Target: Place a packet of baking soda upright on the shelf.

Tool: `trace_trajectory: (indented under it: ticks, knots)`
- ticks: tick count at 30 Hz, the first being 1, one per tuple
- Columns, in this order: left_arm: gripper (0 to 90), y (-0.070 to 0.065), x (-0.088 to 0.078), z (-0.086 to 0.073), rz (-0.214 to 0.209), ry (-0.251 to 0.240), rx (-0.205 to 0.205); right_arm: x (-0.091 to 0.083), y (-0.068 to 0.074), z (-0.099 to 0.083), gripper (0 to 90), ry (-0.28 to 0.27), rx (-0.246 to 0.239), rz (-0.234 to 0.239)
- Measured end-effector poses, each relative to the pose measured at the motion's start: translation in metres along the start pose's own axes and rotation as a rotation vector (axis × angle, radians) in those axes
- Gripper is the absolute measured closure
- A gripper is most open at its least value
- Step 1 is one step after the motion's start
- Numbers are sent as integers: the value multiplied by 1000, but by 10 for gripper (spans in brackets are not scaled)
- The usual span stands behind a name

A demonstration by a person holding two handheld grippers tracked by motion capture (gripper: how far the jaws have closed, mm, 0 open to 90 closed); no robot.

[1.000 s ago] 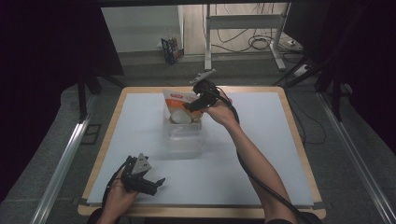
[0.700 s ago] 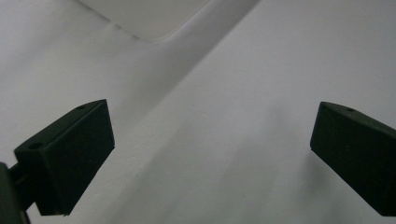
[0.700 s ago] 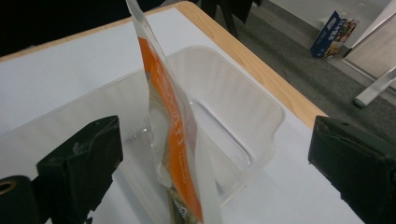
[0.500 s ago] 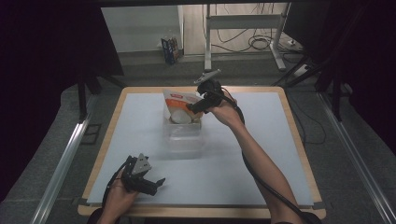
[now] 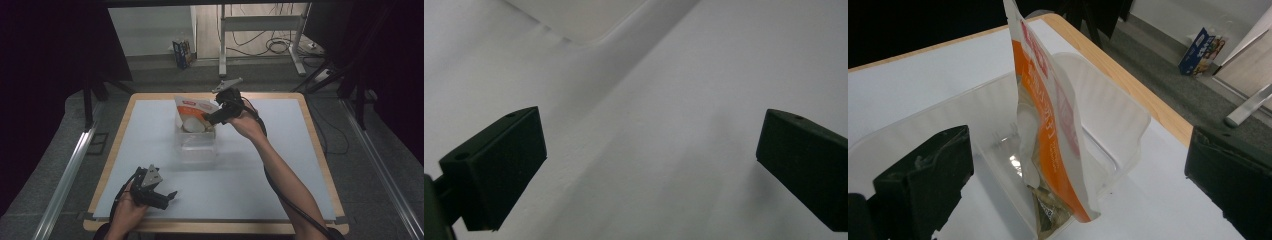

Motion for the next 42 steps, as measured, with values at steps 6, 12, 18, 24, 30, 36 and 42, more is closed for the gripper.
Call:
trace_trajectory:
  ticks: [6, 12, 18, 24, 30, 36, 42]
  knots:
    - [0, 0, 0, 0, 1, -2, 0, -4, 0, -6, 0, 2, -4, -5]
    - [0, 0, -1, 1, -7, -8, 0, -7, 0, -15, 0, 16, -5, -3]
    - [0, 0, -2, 2, -20, -27, -9, -12, 0, -22, 0, 17, 8, -4]
    - [0, 0, -3, 2, -21, -34, -8, -20, 0, -27, 0, 15, 5, -10]
    - [0, 0, -2, 2, -21, -36, -6, -29, -1, -31, 0, 4, 11, -15]
    - [0, 0, -2, 2, -22, -39, -8, -35, 1, -36, 0, 3, 23, -18]
    - [0, -1, -2, 2, -22, -37, -6, -44, 5, -42, 0, -1, 18, -18]
Point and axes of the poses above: each handheld gripper's, and its own axes: x roughly forward along the jaws, z roughly out of its top, y roughly to its left, the point moved 6 cm from there along x, roughly forward along the jaws, and after that the axes turned 4 degrees about -y, right-handed, at the moved point
